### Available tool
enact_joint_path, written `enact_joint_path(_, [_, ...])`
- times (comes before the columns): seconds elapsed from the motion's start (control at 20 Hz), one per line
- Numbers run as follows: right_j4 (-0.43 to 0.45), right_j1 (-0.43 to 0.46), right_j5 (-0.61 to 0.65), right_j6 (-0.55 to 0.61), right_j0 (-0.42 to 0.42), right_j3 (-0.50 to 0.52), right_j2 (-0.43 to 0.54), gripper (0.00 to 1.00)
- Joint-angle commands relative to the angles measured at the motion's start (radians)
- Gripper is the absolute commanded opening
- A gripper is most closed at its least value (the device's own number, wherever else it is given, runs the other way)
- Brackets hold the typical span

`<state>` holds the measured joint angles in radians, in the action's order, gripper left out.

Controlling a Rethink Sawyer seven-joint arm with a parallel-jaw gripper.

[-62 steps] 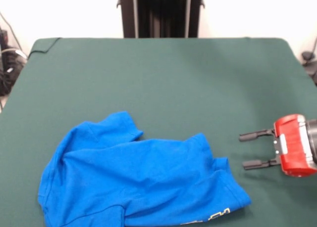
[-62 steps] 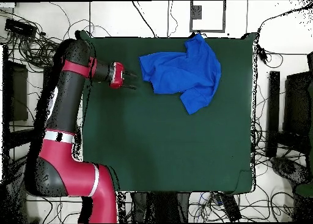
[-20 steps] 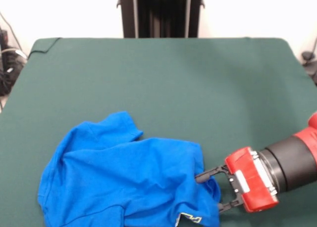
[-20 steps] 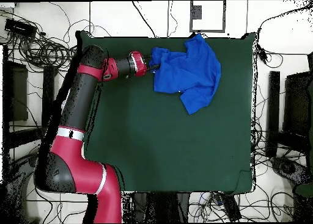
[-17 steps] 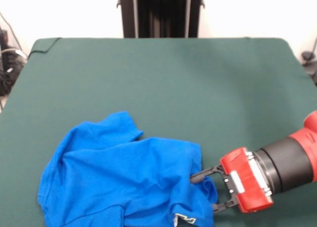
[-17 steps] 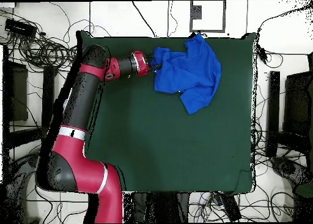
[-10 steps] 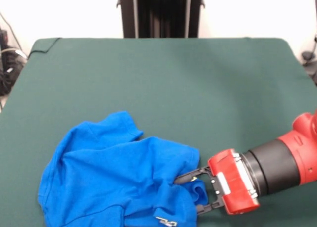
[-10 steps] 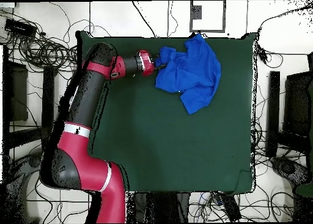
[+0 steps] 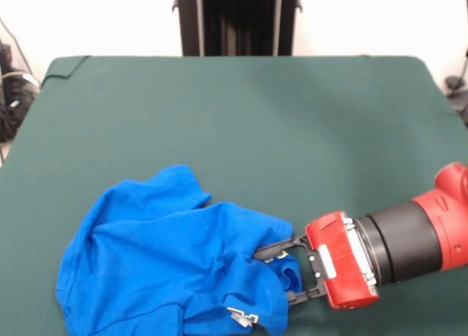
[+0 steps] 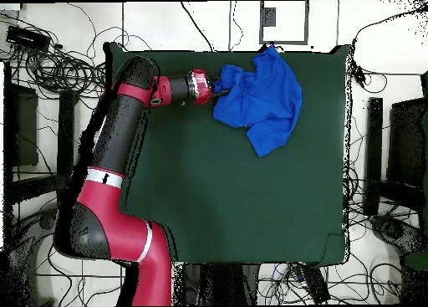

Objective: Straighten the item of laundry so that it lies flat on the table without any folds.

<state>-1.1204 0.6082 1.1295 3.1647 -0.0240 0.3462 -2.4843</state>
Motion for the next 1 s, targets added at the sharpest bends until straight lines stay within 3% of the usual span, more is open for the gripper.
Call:
enact_joint_path(0.05, [0.006, -0.018, 0.097, -0.238, -0.018, -0.125, -0.026, 1.0])
enact_joint_path(0.55, [0.105, 0.031, 0.097, -0.065, -0.035, -0.073, -0.053, 1.0])
enact_joint_path(1.0, [0.178, 0.068, -0.009, 0.024, -0.006, -0.059, -0.039, 1.0])
